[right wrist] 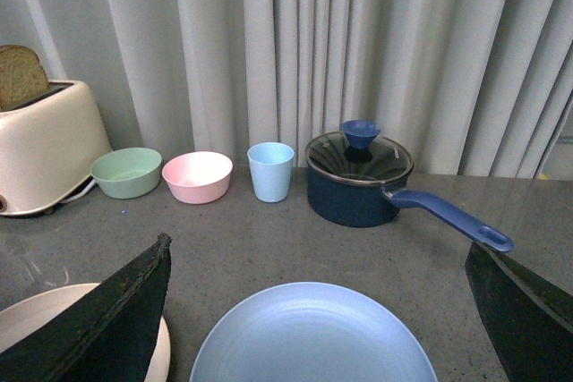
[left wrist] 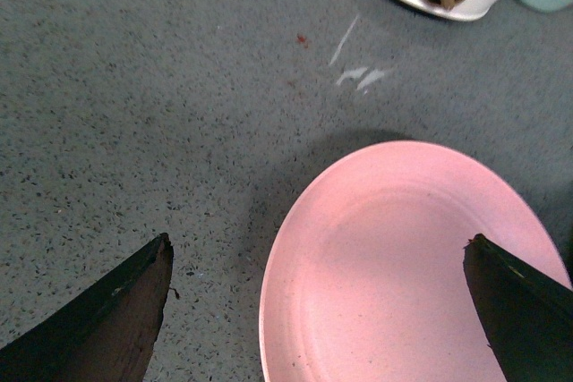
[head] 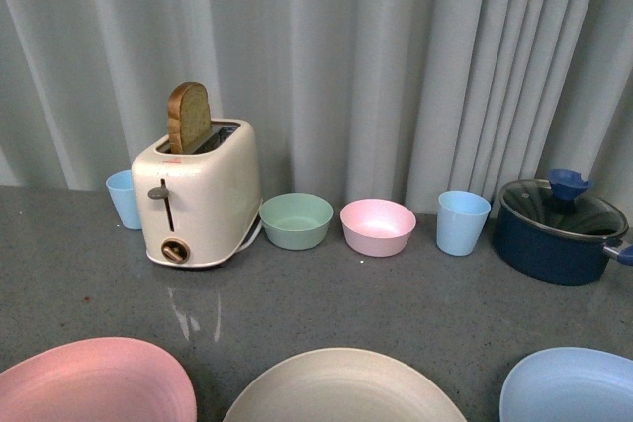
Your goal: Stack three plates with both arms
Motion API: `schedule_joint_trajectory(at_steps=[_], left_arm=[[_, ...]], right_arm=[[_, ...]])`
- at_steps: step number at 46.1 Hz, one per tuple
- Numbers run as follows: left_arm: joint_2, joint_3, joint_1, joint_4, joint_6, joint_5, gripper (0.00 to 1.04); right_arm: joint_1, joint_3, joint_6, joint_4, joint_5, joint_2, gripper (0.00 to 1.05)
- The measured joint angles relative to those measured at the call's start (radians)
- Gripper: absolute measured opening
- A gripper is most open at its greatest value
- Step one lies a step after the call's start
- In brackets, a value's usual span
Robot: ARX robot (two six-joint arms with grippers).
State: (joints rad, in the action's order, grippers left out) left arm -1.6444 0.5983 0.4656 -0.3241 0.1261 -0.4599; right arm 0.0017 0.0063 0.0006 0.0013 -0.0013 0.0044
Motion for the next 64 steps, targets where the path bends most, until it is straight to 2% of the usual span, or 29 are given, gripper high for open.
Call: schedule_joint_trajectory(at_steps=[12, 22, 36, 44, 59, 61, 64], left_arm=[[-0.196, 0.113, -0.004, 0.079, 0.086, 0.063, 0.98], [-0.293, 0.159, -0.005, 0.132, 0.152, 0.079, 0.98], [-0.301, 0.182, -0.043, 0.199, 0.148, 0.011, 0.98], [-0.331, 0.18, -0.1, 0.184, 0.186, 0.082, 0.98], [-0.363, 0.185, -0.14, 0.232, 0.192, 0.154, 0.98], [-0.366, 0.194, -0.14, 0.254, 0.19, 0.155, 0.95], [-0.37, 0.206, -0.14, 0.278, 0.18, 0.159, 0.83]], right_arm=[[0.0, 0.0, 0.0, 0.0, 0.0, 0.0, 0.97], [0.0, 0.0, 0.0, 0.0, 0.0, 0.0, 0.97], [0.0, 0.0, 0.0, 0.0, 0.0, 0.0, 0.97], [0.0, 0.0, 0.0, 0.0, 0.0, 0.0, 0.97], [0.0, 0.0, 0.0, 0.0, 0.0, 0.0, 0.97], [0.0, 0.0, 0.0, 0.0, 0.0, 0.0, 0.97], [0.0, 0.0, 0.0, 0.0, 0.0, 0.0, 0.97]])
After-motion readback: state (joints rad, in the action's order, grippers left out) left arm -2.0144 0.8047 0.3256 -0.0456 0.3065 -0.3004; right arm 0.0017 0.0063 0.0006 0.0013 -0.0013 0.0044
